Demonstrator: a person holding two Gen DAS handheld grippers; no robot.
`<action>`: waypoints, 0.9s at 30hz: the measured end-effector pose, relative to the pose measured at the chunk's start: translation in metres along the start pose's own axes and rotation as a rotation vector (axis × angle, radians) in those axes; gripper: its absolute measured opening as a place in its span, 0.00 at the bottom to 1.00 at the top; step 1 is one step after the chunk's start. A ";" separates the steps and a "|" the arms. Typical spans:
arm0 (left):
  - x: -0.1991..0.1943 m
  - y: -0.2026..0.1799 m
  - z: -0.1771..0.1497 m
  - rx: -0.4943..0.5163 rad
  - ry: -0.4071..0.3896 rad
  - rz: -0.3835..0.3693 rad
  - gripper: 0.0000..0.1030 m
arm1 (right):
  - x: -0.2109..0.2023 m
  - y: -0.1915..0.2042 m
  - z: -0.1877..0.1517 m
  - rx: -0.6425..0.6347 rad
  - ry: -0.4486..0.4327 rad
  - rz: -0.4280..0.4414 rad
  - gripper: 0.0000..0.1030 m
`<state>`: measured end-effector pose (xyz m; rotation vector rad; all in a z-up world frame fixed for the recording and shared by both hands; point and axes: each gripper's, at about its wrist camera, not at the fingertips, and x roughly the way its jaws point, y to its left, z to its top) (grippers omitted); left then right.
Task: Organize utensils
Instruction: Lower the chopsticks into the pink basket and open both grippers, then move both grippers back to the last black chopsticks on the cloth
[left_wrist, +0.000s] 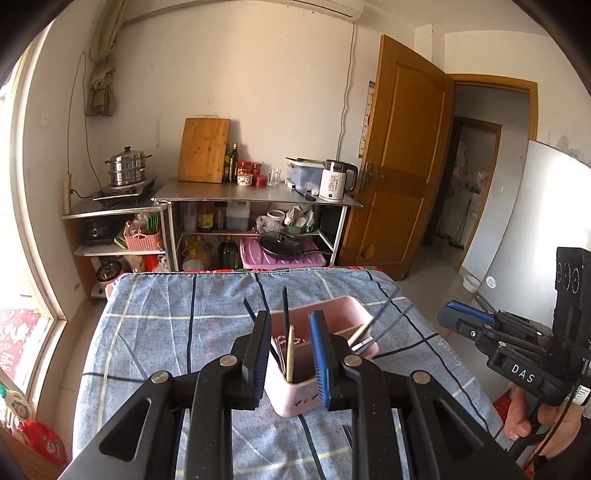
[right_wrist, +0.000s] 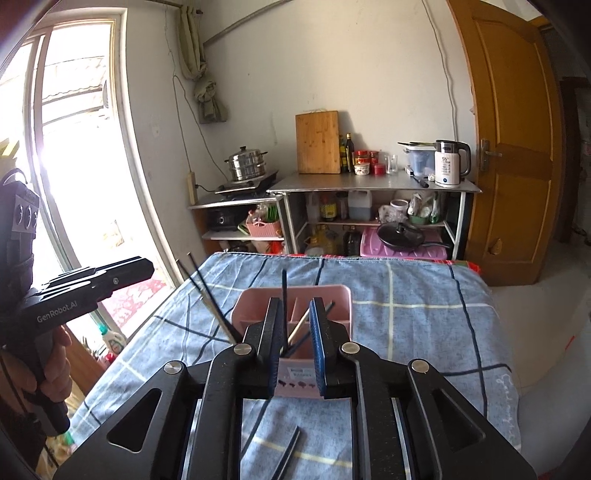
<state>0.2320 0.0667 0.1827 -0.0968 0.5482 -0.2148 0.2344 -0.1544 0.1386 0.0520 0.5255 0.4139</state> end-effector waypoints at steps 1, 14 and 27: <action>-0.005 0.000 -0.004 -0.005 -0.004 -0.002 0.22 | -0.004 0.001 -0.004 -0.004 -0.001 -0.005 0.16; -0.032 -0.016 -0.093 -0.028 0.027 -0.012 0.27 | -0.033 0.003 -0.083 0.023 0.078 -0.037 0.19; -0.035 -0.028 -0.175 -0.020 0.108 -0.017 0.27 | -0.032 0.014 -0.150 0.037 0.196 -0.028 0.19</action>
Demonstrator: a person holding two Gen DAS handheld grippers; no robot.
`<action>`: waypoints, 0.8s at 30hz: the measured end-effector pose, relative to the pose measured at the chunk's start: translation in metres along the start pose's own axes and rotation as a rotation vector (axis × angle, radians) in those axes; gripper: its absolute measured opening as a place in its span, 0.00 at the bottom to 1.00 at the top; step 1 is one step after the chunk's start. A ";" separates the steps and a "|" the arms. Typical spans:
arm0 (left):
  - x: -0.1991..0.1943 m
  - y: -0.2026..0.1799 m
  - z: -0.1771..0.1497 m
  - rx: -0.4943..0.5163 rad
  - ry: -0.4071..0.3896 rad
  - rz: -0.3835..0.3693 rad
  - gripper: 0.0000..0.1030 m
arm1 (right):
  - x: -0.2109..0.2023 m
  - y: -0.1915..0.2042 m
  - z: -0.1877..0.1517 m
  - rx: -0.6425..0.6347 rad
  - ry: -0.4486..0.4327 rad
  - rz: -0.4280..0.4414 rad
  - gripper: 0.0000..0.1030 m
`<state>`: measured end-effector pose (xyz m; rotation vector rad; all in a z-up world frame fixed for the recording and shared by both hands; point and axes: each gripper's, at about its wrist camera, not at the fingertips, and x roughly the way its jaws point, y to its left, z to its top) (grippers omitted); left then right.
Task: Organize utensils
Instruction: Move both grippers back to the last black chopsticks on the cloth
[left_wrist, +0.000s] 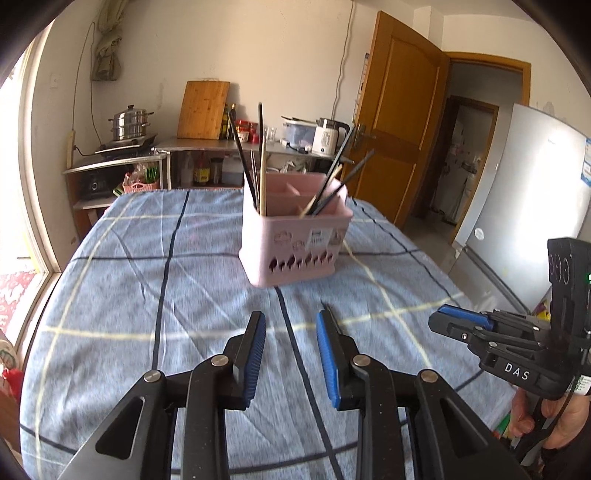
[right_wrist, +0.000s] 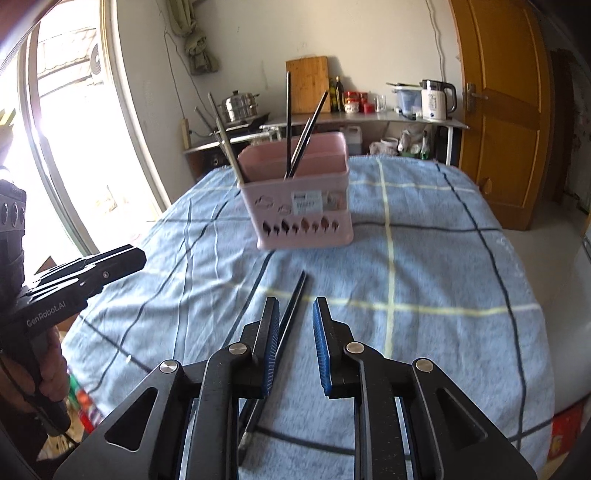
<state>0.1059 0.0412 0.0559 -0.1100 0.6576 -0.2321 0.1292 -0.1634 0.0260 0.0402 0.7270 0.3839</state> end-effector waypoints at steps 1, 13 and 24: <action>0.001 0.000 -0.004 0.002 0.007 -0.001 0.27 | 0.002 0.001 -0.003 0.001 0.009 0.000 0.19; 0.019 0.013 -0.027 -0.034 0.064 0.001 0.27 | 0.045 0.007 -0.024 0.018 0.121 0.018 0.19; 0.035 0.027 -0.031 -0.063 0.093 0.003 0.27 | 0.096 0.005 -0.034 0.049 0.231 0.002 0.19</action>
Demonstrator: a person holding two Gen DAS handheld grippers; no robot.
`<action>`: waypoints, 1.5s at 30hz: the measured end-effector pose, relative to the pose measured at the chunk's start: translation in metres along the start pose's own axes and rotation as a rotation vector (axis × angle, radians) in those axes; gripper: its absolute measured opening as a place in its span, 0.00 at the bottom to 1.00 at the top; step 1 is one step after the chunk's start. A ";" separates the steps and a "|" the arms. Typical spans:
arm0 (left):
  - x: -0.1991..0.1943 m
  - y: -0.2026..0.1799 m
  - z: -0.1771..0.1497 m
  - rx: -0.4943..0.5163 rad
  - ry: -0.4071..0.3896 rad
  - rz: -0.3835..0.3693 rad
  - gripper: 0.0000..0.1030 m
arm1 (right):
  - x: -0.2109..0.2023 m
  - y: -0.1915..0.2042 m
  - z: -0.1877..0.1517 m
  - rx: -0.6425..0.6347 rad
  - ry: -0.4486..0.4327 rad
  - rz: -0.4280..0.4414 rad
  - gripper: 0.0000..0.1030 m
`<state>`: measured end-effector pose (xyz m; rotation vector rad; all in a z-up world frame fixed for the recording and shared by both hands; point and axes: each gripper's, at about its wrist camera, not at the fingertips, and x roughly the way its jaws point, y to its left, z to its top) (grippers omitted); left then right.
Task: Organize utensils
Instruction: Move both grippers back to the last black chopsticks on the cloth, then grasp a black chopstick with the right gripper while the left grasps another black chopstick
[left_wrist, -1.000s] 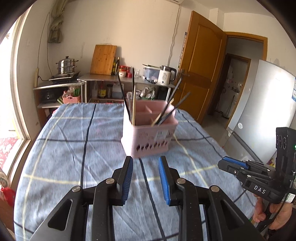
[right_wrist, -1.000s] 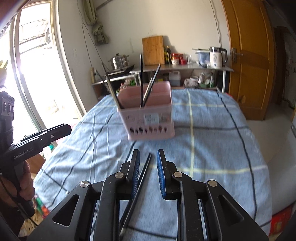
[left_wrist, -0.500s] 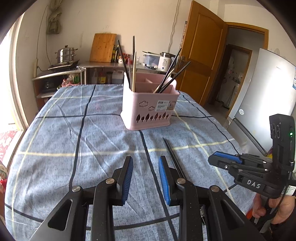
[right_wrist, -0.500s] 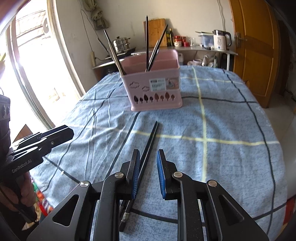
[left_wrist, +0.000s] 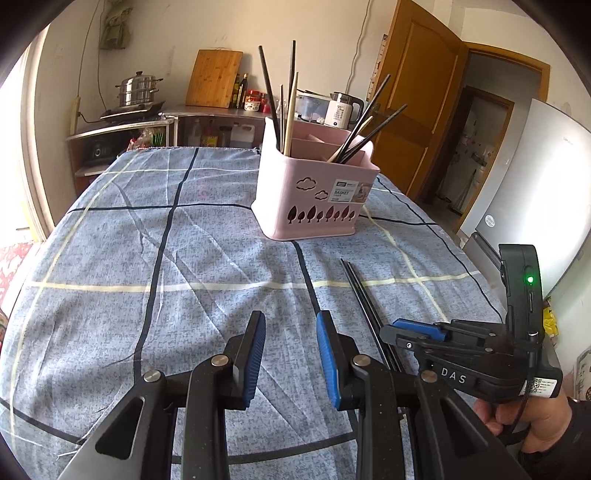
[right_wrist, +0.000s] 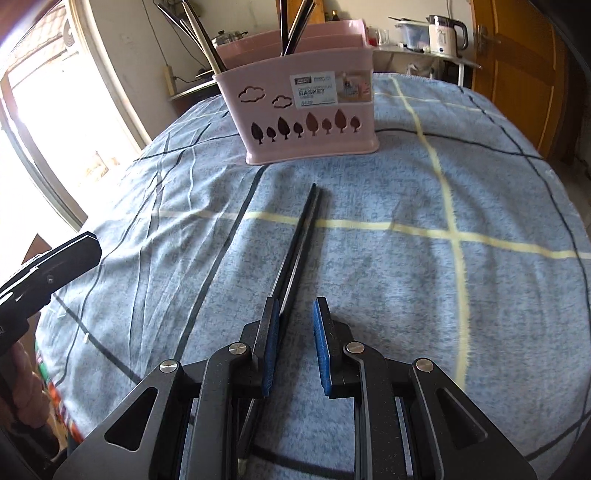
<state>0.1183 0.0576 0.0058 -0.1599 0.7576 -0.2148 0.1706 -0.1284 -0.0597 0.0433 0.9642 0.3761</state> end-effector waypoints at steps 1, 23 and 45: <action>0.001 0.001 0.000 -0.001 0.002 0.001 0.27 | 0.001 0.000 0.001 -0.003 -0.003 -0.005 0.19; 0.088 -0.055 0.012 -0.007 0.147 -0.097 0.27 | -0.019 -0.045 -0.014 0.052 -0.015 -0.050 0.06; 0.100 -0.053 0.007 0.065 0.221 -0.014 0.07 | -0.020 -0.069 -0.003 0.117 -0.002 -0.065 0.09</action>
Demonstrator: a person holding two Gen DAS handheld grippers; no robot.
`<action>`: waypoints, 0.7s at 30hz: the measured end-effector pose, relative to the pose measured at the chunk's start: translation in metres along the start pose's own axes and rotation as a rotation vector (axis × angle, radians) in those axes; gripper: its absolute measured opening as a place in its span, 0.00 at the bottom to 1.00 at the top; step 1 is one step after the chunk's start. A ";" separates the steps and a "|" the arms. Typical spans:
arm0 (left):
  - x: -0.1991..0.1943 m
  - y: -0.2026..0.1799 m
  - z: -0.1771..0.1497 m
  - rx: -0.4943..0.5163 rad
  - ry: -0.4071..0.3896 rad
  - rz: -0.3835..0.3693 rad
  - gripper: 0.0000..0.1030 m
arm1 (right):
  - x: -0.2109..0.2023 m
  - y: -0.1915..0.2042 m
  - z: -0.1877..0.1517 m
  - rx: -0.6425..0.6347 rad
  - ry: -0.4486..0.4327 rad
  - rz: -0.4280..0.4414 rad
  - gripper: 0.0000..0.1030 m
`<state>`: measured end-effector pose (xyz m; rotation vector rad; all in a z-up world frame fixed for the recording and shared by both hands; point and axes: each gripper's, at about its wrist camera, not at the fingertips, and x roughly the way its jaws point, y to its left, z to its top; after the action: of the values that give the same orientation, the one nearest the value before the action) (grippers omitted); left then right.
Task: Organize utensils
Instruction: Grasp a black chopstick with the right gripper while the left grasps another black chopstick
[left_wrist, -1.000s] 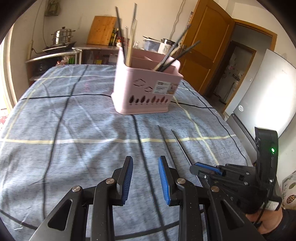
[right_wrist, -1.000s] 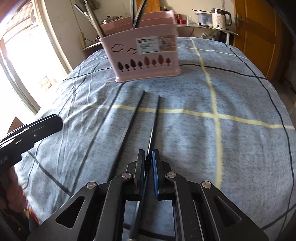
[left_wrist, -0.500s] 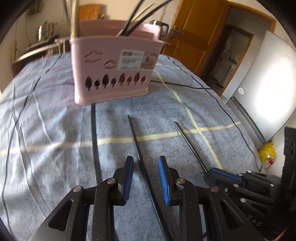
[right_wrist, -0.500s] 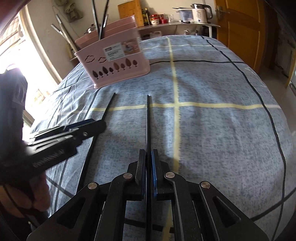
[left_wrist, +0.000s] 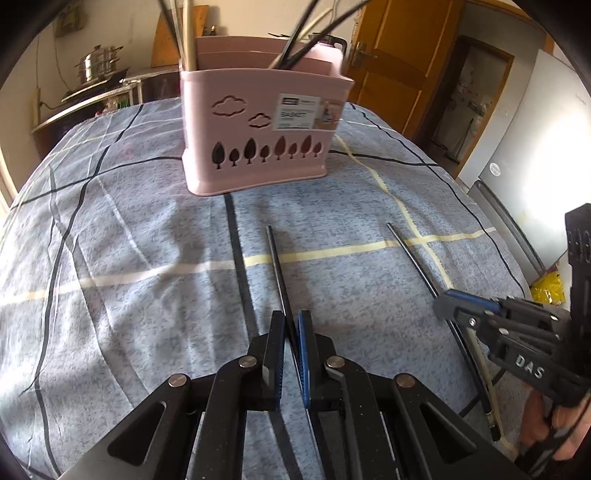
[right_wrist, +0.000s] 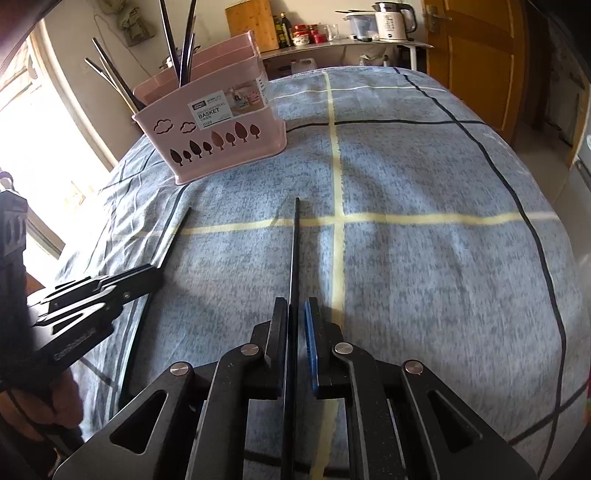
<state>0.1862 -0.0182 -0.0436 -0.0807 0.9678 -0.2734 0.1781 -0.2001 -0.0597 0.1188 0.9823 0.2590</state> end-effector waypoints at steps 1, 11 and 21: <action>0.001 0.002 0.001 -0.010 0.005 -0.004 0.07 | 0.002 0.001 0.004 -0.014 -0.002 -0.005 0.10; 0.015 0.003 0.021 -0.006 0.025 0.008 0.07 | 0.023 0.008 0.032 -0.094 0.012 -0.026 0.10; 0.029 0.002 0.037 0.001 0.027 0.003 0.07 | 0.032 0.013 0.043 -0.114 0.014 -0.029 0.08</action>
<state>0.2322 -0.0261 -0.0461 -0.0747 0.9948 -0.2728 0.2286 -0.1786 -0.0592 -0.0016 0.9799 0.2886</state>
